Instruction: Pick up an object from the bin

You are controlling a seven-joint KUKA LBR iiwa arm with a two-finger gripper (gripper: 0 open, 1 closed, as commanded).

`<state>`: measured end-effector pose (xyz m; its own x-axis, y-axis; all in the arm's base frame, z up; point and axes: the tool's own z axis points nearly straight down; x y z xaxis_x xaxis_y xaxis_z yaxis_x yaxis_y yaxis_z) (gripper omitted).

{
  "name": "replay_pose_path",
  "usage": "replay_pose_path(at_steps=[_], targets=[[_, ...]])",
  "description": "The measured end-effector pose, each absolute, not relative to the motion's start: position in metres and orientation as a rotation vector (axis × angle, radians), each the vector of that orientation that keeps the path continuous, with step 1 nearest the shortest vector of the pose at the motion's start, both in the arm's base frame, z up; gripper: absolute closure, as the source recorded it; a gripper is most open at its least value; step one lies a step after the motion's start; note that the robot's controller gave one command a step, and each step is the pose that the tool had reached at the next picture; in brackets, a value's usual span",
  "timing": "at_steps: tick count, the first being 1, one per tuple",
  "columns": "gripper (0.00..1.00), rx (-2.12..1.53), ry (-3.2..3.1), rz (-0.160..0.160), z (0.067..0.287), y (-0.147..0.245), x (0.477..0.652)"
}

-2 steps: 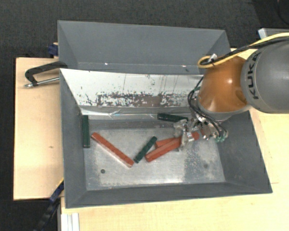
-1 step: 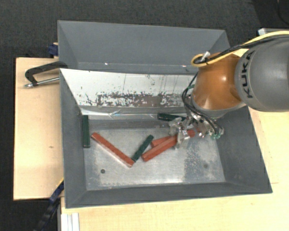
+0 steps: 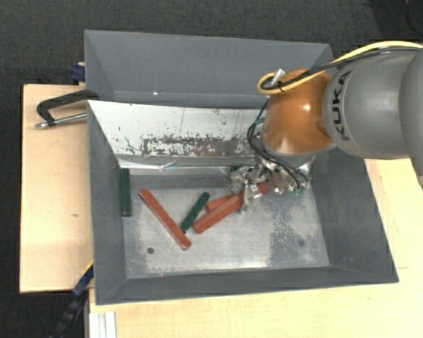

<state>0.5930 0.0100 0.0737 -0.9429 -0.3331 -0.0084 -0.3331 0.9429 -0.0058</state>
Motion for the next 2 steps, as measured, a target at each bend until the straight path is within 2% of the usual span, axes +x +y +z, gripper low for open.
replay_pose_path(at_steps=[1, 2], targets=[[1.00, -0.575, 3.076, -0.002, 0.074, 0.034, 0.598], [1.00, -0.720, 3.051, 0.000, 0.210, 0.024, 0.585]])
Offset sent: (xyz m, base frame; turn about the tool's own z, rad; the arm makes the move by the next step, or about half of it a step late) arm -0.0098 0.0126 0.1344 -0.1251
